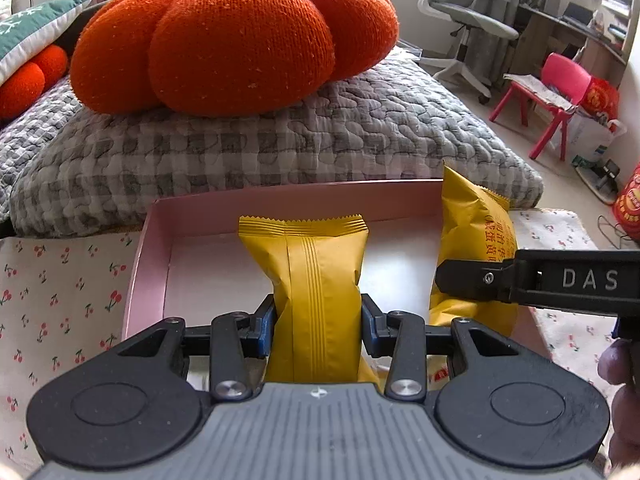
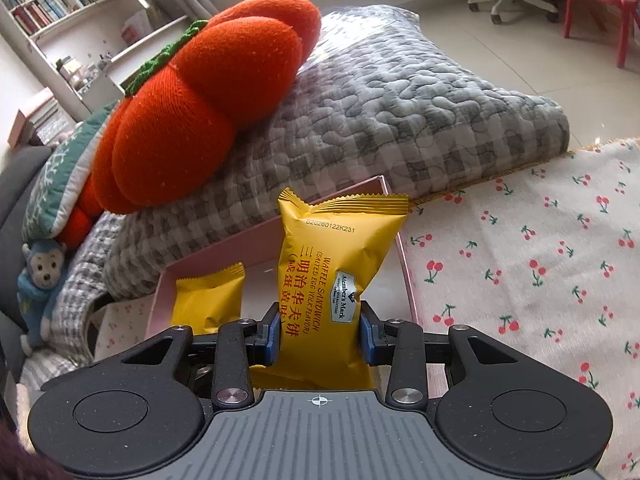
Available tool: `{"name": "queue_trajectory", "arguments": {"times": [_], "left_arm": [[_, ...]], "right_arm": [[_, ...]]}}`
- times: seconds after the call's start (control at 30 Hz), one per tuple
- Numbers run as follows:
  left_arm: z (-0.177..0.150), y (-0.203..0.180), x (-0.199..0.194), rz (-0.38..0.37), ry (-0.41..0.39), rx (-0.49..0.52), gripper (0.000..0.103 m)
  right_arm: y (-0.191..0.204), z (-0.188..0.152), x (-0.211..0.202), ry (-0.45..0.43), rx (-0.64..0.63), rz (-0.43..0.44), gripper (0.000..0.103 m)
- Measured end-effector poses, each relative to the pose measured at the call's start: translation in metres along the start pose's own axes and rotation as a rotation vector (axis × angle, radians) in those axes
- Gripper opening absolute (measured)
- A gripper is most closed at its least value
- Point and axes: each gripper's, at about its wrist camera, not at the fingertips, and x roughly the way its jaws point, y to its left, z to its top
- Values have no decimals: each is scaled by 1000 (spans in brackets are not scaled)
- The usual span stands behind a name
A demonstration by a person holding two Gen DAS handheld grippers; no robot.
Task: Organize snacks
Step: 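Carry both yellow packs over the pink box, then lower both yellow packs into the box and open both tools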
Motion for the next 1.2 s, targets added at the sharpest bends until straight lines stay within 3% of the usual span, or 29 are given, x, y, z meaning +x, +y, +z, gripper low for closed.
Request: {"name": "queue_trajectory", "arguments": {"times": [0.33,0.4,0.5,0.83,0.9,1.2], "left_arm": [[-3,4,2,-15,-4,1,41],[-3,4,-3,-26,-19,-3,52],[0,2,-7,-39,-32,-4,59],[-2,-10,-32,-59,-50,17,74],[-5,-12,-38,-66,-50,18,77],[-18,-21,-71,-70,-63,35,91]], "right_arm": [[-3,0,4,-23,1,-11,41],[-4,1,1,-31,17,4,48],[-5,3,-7,-43,35,19,60],[10,4,-44,-72,-3,-3,70],[10,2,-52,-76,-1,-11,77],[11,-18,-95,-72,-7,-29,84]]}}
